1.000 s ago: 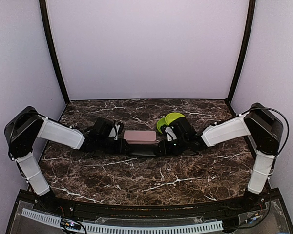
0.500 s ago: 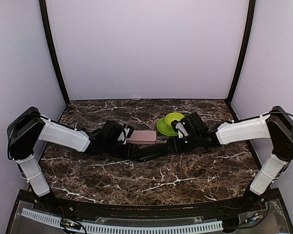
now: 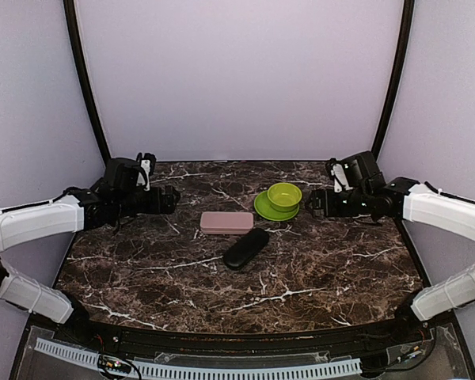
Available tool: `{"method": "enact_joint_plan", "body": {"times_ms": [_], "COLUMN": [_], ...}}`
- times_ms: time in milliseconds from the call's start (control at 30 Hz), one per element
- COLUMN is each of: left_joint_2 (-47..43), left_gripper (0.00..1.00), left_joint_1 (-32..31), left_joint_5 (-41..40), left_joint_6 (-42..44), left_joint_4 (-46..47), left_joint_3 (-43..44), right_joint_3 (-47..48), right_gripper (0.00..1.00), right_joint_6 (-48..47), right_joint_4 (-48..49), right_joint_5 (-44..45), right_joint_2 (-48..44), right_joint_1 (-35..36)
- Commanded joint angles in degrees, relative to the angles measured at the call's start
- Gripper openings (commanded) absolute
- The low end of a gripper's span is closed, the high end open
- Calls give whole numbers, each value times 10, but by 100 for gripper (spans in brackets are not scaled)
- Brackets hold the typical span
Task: Organize the sunglasses
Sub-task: Reset both arms
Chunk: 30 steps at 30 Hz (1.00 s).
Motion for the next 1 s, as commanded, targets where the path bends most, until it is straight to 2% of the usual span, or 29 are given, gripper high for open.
{"method": "enact_joint_plan", "body": {"times_ms": [0, 200, 400, 667, 967], "left_joint_2": [-54, -110, -193, -306, -327], "left_gripper": [99, 99, 99, 99, 99], "left_joint_1": [19, 29, 29, 28, 29], "left_joint_5": [-75, -111, -126, -114, -124], "left_joint_6": [39, 39, 32, 99, 113], "left_joint_4": [-52, -70, -35, 21, 26], "left_joint_3": [1, -9, -55, -107, -117], "right_joint_3": [8, 21, 16, -26, -41], "right_gripper": [96, 99, 100, 100, 100], "right_joint_6": [-22, -27, -42, -73, -101], "right_joint_4": [-42, -50, -16, 54, 71], "right_joint_5": [37, 62, 91, 136, 154], "right_joint_2": [-37, -77, -139, -201, -215], "right_joint_1": [-21, -33, -36, -36, -36]}}
